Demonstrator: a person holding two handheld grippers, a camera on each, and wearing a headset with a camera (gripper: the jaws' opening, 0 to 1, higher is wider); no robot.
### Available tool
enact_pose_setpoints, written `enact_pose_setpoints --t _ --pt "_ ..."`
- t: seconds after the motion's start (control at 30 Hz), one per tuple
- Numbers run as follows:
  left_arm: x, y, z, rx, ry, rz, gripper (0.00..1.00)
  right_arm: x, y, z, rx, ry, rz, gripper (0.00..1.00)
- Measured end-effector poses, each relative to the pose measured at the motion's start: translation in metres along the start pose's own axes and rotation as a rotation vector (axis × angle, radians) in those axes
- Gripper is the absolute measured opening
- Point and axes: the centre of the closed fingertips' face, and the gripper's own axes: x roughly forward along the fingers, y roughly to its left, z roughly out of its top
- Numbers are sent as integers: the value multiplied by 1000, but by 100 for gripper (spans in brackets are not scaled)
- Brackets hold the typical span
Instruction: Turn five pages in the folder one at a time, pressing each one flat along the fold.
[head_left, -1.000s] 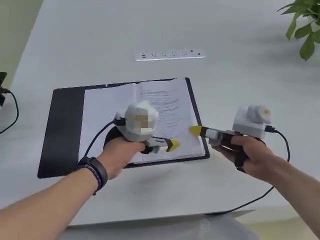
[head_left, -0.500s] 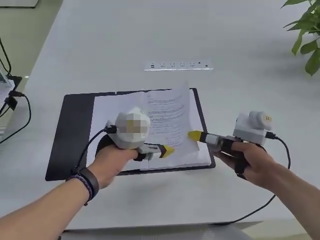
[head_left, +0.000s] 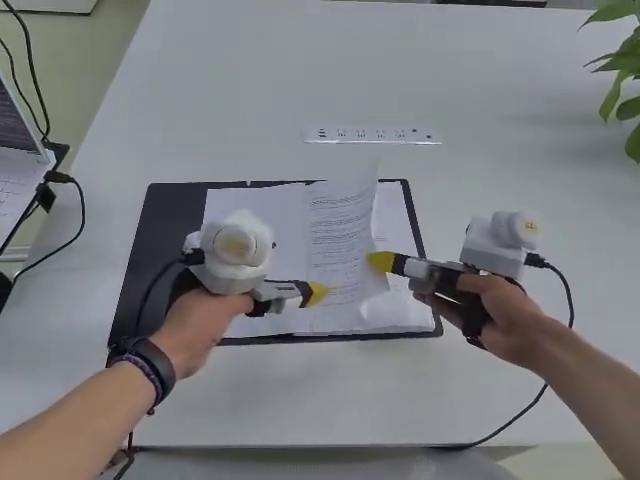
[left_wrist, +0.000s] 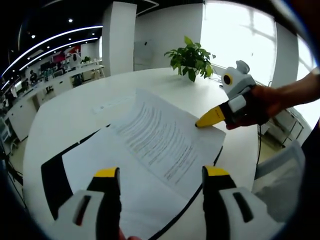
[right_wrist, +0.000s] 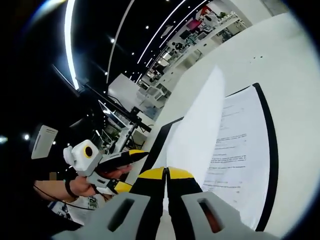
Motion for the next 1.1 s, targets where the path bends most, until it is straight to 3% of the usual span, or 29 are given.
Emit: enact_pose_setpoints --t 0.3,0.57,0.87,0.97,1.1 --pt "-24 14 -9 -24 -18 28 66 31 29 -1 6 -3 50 0" --pt "-44 29 -19 -64 -40 67 67 60 54 -9 -18 44 89 0" --pt "-72 41 -38 -69 -35 97 67 87 73 -20 -26 90 126 0" --pt "-80 47 -45 -67 -31 111 67 95 83 -21 -29 98 161 0" --pt "-90 49 -57 -62 -8 128 67 108 93 -24 -40 116 187 0"
